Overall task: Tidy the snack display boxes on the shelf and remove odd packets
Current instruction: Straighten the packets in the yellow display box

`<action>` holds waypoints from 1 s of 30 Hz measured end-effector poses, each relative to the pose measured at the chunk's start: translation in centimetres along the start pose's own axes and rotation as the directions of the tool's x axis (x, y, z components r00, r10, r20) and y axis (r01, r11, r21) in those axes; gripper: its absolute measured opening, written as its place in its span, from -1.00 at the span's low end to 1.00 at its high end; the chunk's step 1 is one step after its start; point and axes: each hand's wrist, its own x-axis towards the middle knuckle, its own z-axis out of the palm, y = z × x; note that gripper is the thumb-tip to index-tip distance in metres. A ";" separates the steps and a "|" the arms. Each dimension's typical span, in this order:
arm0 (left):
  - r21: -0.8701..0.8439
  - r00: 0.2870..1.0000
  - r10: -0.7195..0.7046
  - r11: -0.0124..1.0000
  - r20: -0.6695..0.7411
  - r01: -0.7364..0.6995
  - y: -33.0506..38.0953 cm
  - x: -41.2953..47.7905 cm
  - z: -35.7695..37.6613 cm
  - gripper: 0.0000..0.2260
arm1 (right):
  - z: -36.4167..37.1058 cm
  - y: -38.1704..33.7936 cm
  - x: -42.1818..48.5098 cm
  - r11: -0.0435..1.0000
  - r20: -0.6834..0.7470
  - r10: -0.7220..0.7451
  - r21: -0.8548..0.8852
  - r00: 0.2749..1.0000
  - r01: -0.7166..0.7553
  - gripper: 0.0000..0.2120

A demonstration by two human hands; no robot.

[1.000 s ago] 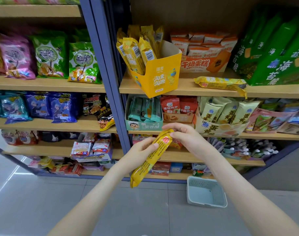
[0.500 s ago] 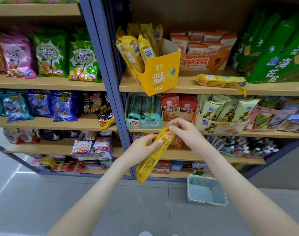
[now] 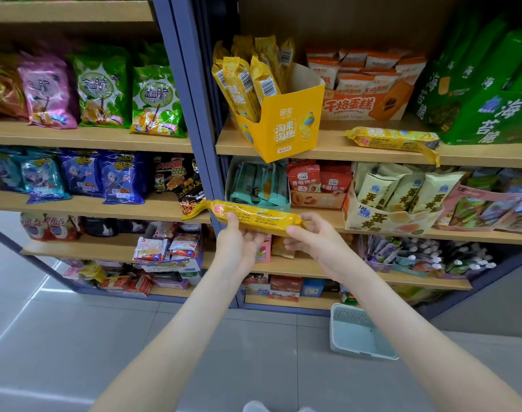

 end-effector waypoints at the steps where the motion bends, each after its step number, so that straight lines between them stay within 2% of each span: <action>1: -0.030 1.000 -0.010 1.000 -0.011 0.010 -0.1 -0.1 0.0 -0.56 | 0.0 0.0 0.0 1.000 -0.012 -0.028 0.008 1.000 0.028 -0.68; 7: -0.047 0.998 -0.023 0.999 -0.060 0.020 -0.5 -0.5 0.3 -0.59 | -0.1 0.2 -0.4 0.992 0.000 -0.128 0.022 0.992 0.128 -0.90; 10: -0.013 0.994 -0.069 0.998 -0.085 0.068 -0.4 -0.8 0.7 -0.60 | -0.3 0.1 -0.5 0.965 -0.023 -0.198 -0.179 0.980 0.191 -0.82; 13: 0.018 0.989 -0.138 0.990 -0.043 0.139 -0.5 -1.5 1.1 -0.54 | -0.4 -0.1 -0.6 0.794 0.095 -0.383 -0.474 0.919 0.380 -0.64; 15: 0.009 0.989 -0.148 0.989 -0.008 0.148 -0.6 -1.5 1.3 -0.59 | -0.3 0.0 -0.4 0.755 0.160 -0.434 -0.472 0.887 0.455 -0.53; 18: -0.009 0.987 -0.159 0.987 0.012 0.159 -0.9 -1.2 1.4 -0.64 | -0.2 -0.1 -0.1 0.733 0.178 -0.478 -0.460 0.860 0.502 -0.56; 22: 0.055 0.980 -0.189 0.981 0.067 0.185 -0.8 -1.1 1.3 -0.68 | -0.7 0.1 -0.1 0.556 0.281 -0.562 -0.567 0.778 0.607 -0.54; 24: 0.114 0.974 -0.203 0.975 0.097 0.192 -0.5 -0.9 1.1 -0.65 | -1.0 0.1 -0.2 0.495 0.343 -0.558 -0.593 0.755 0.635 -0.52; 26: 0.177 0.969 -0.219 0.964 0.111 0.198 -0.5 -0.5 0.9 -0.64 | -1.3 -0.2 -0.3 0.538 0.394 -0.481 -0.573 0.783 0.618 -0.55; 28: 0.239 0.974 -0.201 0.956 0.107 0.171 -0.9 0.0 0.4 -0.70 | -1.3 -0.7 -0.6 0.709 0.388 -0.347 -0.487 0.854 0.509 -0.53; 30: 0.300 0.973 -0.198 0.941 0.120 0.154 -1.2 0.5 -0.2 -0.69 | -1.1 -1.1 -0.6 0.860 0.306 -0.257 -0.361 0.917 0.362 -0.53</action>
